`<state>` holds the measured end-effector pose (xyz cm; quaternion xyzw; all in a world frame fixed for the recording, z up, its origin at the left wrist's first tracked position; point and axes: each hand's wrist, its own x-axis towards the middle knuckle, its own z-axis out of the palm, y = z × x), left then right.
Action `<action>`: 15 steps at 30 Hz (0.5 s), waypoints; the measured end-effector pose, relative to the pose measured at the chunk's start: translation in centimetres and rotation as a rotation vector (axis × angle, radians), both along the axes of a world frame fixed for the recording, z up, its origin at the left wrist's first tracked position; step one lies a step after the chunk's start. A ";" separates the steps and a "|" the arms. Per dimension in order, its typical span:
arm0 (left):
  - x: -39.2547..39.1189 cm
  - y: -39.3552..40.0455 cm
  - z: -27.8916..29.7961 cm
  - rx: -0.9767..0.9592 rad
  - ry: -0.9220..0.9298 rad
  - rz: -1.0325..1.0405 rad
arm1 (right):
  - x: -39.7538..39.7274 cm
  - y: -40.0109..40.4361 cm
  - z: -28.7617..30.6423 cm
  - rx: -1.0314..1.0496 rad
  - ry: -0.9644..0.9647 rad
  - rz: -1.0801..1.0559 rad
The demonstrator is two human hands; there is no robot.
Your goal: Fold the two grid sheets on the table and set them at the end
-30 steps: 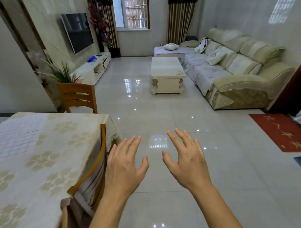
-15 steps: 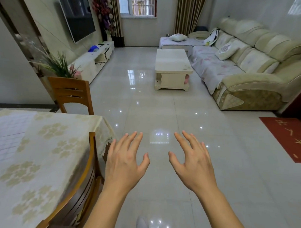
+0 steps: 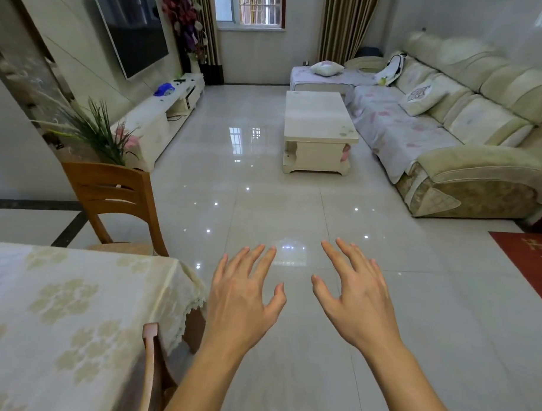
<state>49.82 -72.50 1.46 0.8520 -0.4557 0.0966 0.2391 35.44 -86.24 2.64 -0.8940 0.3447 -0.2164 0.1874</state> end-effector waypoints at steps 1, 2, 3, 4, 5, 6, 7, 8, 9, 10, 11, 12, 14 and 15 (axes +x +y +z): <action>0.9 -0.8 -0.1 0.001 0.003 0.004 | 0.8 -0.7 -0.1 -0.001 0.009 0.002; 1.7 -1.5 -0.2 0.003 0.009 0.007 | 1.6 -1.5 -0.2 0.005 0.014 0.004; 2.4 -2.3 -0.4 0.003 0.013 0.007 | 2.4 -2.2 -0.3 0.012 0.011 0.007; 3.1 -3.1 -0.5 0.004 0.017 0.007 | 3.2 -3.0 -0.4 0.018 0.008 0.010; 3.8 -4.0 -0.6 0.005 0.025 0.006 | 4.0 -3.9 -0.5 0.022 0.008 0.012; 4.5 -5.0 -0.8 0.007 0.034 0.005 | 4.8 -4.7 -0.7 0.023 0.010 0.012; 5.1 -5.9 -1.0 0.012 0.039 0.005 | 5.5 -5.6 -0.9 0.023 0.013 0.012; 5.8 -6.8 -1.2 0.021 0.039 0.005 | 6.2 -6.6 -1.1 0.025 0.014 0.013; 6.4 -7.8 -1.4 0.032 0.038 0.006 | 6.9 -7.6 -1.4 0.029 0.014 0.016; 7.0 -8.8 -1.5 0.040 0.037 0.011 | 7.7 -8.7 -1.6 0.034 0.013 0.019; 7.7 -10.0 -1.6 0.042 0.040 0.018 | 8.4 -9.9 -1.8 0.037 0.011 0.023; 8.4 -11.2 -1.7 0.043 0.041 0.025 | 9.2 -11.2 -2.0 0.038 0.011 0.029; 9.8 -13.8 -1.7 0.049 0.043 0.042 | 10.7 -13.9 -2.1 0.037 0.010 0.045; 10.5 -15.2 -1.5 0.052 0.040 0.054 | 11.6 -15.4 -2.0 0.032 0.005 0.056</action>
